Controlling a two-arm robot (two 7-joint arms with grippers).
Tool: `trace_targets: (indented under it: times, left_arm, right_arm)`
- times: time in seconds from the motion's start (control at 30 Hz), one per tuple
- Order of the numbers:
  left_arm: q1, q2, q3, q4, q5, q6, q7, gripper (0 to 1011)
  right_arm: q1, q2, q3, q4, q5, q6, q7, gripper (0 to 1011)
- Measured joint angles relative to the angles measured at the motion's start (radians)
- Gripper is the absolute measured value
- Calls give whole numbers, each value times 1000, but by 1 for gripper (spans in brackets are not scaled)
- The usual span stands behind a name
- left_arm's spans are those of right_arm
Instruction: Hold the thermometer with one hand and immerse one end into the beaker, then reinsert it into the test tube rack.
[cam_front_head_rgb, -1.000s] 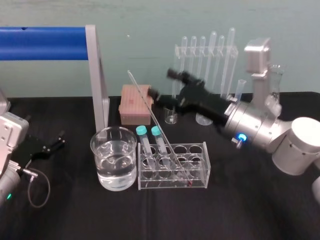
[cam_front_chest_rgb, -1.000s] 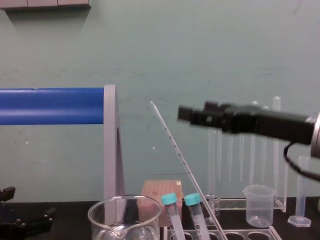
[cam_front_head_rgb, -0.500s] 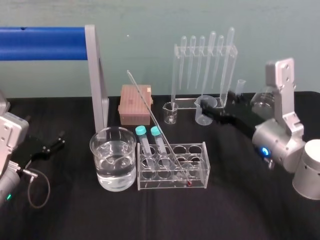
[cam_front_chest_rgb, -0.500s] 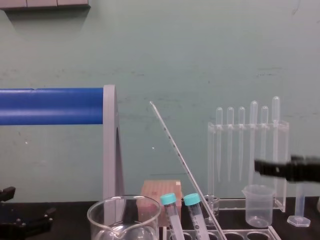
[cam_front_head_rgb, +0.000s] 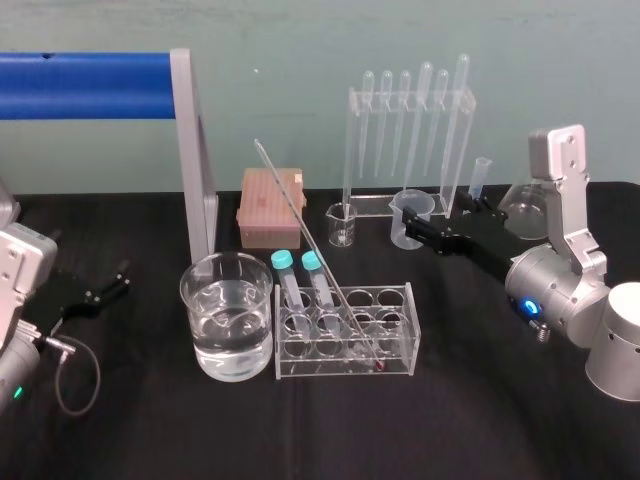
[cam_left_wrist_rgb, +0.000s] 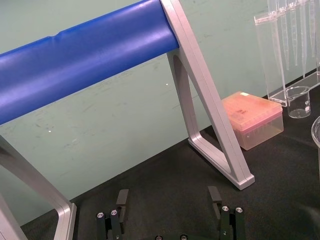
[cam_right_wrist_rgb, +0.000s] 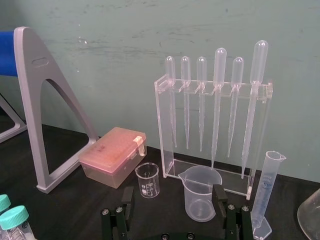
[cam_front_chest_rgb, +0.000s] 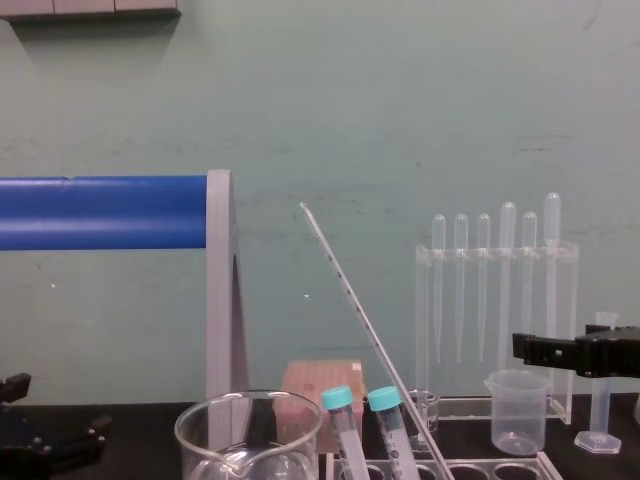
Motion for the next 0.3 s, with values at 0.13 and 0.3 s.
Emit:
trace_targets:
  times: [0.13, 0.3]
  left_arm:
    - [0, 0, 0, 0, 0, 0, 0, 1008]
    - [0, 0, 0, 0, 0, 0, 0, 1008]
  right_arm:
    - [1, 0, 0, 0, 0, -2, 0, 1002]
    - [1, 0, -1, -1, 1, -3, 0, 1002]
